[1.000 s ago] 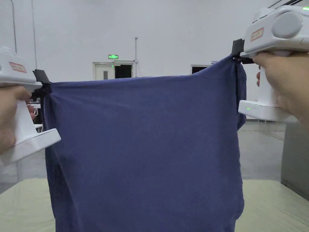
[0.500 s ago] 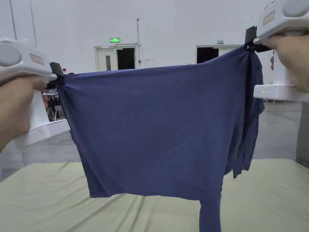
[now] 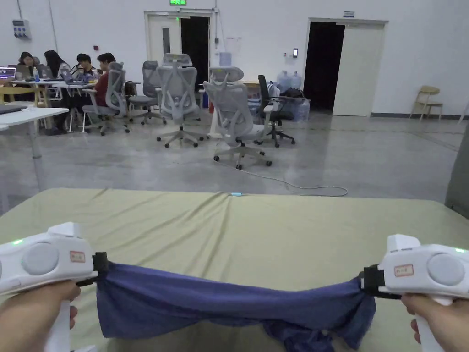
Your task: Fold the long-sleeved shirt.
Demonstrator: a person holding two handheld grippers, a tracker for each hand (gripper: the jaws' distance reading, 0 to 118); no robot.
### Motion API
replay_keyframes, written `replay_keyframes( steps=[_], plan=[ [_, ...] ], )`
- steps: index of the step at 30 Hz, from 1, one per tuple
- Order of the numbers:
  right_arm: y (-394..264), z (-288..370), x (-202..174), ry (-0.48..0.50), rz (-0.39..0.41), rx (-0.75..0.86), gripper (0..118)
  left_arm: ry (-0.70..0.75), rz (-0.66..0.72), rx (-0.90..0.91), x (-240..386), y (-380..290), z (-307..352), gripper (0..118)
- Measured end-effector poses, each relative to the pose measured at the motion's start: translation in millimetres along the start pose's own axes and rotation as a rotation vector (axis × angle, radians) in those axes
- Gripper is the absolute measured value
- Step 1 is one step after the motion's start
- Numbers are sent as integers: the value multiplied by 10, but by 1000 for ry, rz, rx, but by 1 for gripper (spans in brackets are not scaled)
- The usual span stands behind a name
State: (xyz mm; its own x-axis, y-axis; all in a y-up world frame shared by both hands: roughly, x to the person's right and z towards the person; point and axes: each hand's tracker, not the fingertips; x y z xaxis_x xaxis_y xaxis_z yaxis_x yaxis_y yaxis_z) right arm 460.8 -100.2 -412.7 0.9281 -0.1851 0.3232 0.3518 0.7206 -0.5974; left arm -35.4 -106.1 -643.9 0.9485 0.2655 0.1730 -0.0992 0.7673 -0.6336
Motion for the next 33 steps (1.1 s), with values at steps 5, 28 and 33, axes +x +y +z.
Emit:
replay_keyframes(
  steps=[5,28,33],
  plan=[
    [-754,829,-39,58,32,-6,4,-4,-108,2,-207,-587,917,0],
    [-3501,2487,-244,-4,181,-440,4,20,-80,-375,-1422,-2889,2885,0],
    [-3486,2155,-231,-21,162,-516,8,5,-37,-462,-1499,-3041,2567,23]
  ],
)
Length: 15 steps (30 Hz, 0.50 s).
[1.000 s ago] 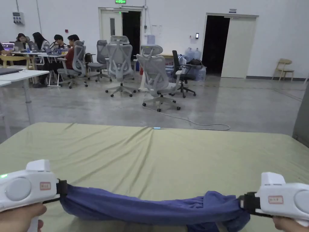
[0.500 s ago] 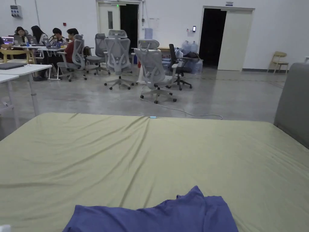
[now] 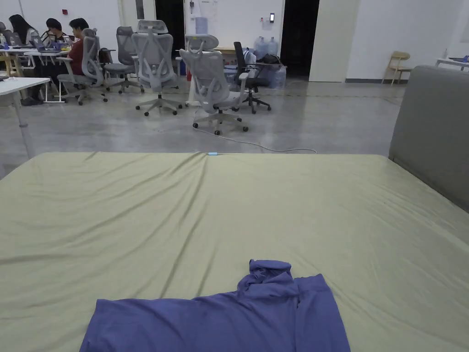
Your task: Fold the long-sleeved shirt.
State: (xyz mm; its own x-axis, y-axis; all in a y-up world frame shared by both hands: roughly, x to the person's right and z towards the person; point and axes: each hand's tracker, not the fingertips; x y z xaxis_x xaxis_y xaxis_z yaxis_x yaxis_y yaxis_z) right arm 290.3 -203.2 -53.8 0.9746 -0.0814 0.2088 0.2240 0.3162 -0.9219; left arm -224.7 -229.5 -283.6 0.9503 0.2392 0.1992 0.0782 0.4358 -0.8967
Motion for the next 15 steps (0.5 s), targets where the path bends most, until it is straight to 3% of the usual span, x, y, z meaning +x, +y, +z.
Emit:
replay_keyframes(
  steps=[1,2,3,5,6,8,9,10,11,12,15],
  plan=[
    [33,-57,18,8,-13,-12,26,12,-17,-3,26,-1,-66,66],
    [39,-75,59,6,-32,-1,68,64,-50,10,67,-4,-108,109],
    [48,-81,75,-38,-50,39,118,109,-77,57,105,7,-100,117],
    [-13,44,54,-148,-53,151,110,43,-148,219,287,2,119,106],
    [13,67,2,-134,-40,175,108,40,-142,240,370,-11,194,109],
    [-84,236,-37,-77,-95,200,107,24,-120,244,532,-1,296,110],
    [-87,282,-79,-66,-114,201,86,3,-106,244,559,21,326,96],
    [-93,331,-123,-42,-138,223,59,-27,-93,219,578,49,360,67],
    [98,321,-47,14,-159,293,15,-58,-82,207,652,53,399,11],
    [145,345,-72,44,-170,338,4,-92,-80,245,730,67,434,2],
    [509,364,-122,-34,-168,401,4,-41,-122,319,996,131,535,0]
  ],
)
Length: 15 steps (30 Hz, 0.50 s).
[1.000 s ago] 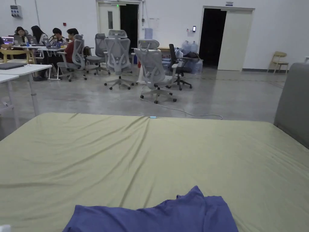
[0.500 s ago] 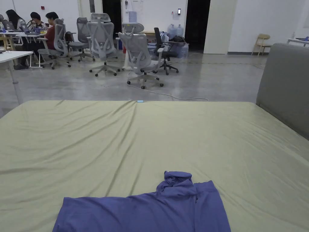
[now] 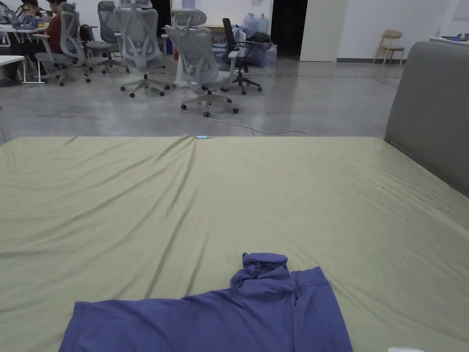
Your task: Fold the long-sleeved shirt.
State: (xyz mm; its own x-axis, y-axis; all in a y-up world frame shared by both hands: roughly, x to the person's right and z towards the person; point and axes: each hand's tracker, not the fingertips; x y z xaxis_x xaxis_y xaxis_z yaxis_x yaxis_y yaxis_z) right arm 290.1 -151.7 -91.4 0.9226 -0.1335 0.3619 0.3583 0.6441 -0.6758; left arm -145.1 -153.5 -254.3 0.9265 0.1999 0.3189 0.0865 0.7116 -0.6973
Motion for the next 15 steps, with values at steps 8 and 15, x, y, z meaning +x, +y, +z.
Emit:
replay_keyframes(
  steps=[8,15],
  plan=[
    [1864,-1685,-246,41,155,89,118,-81,-10,35,-472,218,-532,0],
    [2643,-3309,-25,-127,165,-250,102,-61,5,26,152,516,-311,0]
  ],
)
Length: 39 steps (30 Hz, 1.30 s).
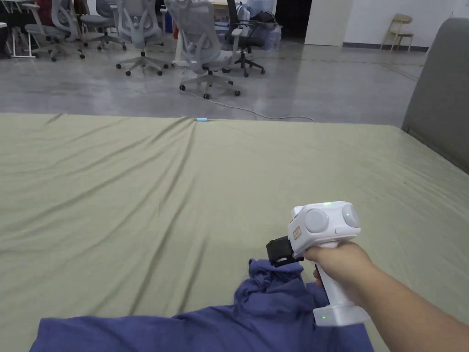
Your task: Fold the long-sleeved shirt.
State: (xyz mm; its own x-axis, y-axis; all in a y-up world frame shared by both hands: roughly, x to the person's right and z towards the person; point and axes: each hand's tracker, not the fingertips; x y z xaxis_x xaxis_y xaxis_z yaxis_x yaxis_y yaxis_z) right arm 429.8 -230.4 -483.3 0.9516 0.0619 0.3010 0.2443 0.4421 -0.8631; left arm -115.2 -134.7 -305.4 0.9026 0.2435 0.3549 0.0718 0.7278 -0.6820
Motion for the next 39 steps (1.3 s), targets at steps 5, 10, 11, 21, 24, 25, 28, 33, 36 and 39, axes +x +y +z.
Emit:
replay_keyframes(
  steps=[5,10,11,21,24,25,28,33,36,39],
  plan=[
    [76,-366,34,30,-148,-123,40,-20,37,-39,-179,-52,-138,0],
    [257,-19,128,41,-164,2,11,-40,56,-44,-205,-75,-158,0],
    [280,83,144,52,-149,23,11,-47,56,-44,-219,-60,-143,0],
    [-702,1843,161,99,-59,237,11,-118,48,-8,116,-173,104,0],
    [-1387,2038,37,97,-51,227,11,-120,62,-15,160,-213,171,0],
    [-1601,2037,-6,104,-46,205,11,-119,69,-17,148,-221,197,0],
    [-2264,1818,-194,95,-57,76,11,-118,84,-15,140,-272,261,0],
    [-2815,1026,-359,121,-194,-160,12,-105,90,-19,101,-341,341,0],
    [-2764,1006,-259,142,-324,-119,22,-101,100,-21,83,-386,407,0],
    [-2734,1278,-154,137,-373,-66,110,-94,109,-21,41,-422,467,0]
  ],
)
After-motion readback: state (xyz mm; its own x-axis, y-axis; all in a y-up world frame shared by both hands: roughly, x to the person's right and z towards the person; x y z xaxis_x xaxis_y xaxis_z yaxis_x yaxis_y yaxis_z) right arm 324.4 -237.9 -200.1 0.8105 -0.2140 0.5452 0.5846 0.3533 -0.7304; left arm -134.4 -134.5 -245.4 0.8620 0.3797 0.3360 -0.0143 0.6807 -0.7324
